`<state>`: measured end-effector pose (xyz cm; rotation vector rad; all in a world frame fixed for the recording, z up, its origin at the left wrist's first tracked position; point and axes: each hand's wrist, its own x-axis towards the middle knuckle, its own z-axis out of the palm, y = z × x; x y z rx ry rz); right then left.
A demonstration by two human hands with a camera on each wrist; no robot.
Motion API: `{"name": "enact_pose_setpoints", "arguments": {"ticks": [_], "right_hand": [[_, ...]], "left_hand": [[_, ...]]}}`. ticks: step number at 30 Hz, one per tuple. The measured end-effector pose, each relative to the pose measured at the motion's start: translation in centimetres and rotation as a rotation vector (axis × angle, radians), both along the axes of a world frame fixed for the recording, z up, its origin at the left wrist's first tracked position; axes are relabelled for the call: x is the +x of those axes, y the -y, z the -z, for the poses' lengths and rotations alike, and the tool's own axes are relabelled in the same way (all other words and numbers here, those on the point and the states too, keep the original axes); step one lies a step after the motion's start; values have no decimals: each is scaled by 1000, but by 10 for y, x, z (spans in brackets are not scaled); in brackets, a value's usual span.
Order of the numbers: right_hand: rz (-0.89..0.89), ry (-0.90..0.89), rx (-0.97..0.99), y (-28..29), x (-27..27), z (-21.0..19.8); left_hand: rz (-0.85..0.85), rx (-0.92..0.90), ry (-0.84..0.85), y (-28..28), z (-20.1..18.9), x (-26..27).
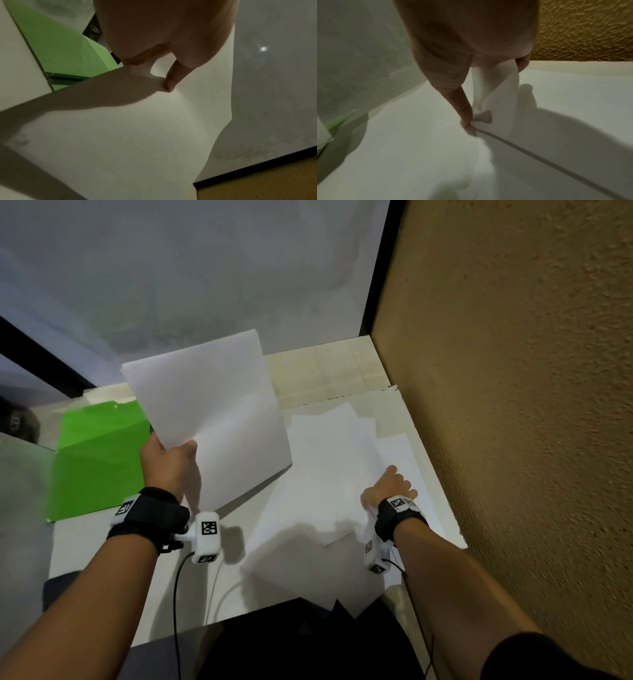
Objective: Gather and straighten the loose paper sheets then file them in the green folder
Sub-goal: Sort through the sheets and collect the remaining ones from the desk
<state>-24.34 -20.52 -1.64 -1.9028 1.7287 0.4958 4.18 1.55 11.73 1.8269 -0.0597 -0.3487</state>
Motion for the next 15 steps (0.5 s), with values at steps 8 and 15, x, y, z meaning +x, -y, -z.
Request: {"name": "enact_pose_setpoints", "arguments": {"ticks": [8, 15], "right_hand": [[131, 371, 263, 30, -32, -11], [-87, 40, 250, -17, -43, -14]], "left_hand": [[-28, -58, -4, -8, -13, 9], [-14, -186, -24, 3, -22, 0]]}}
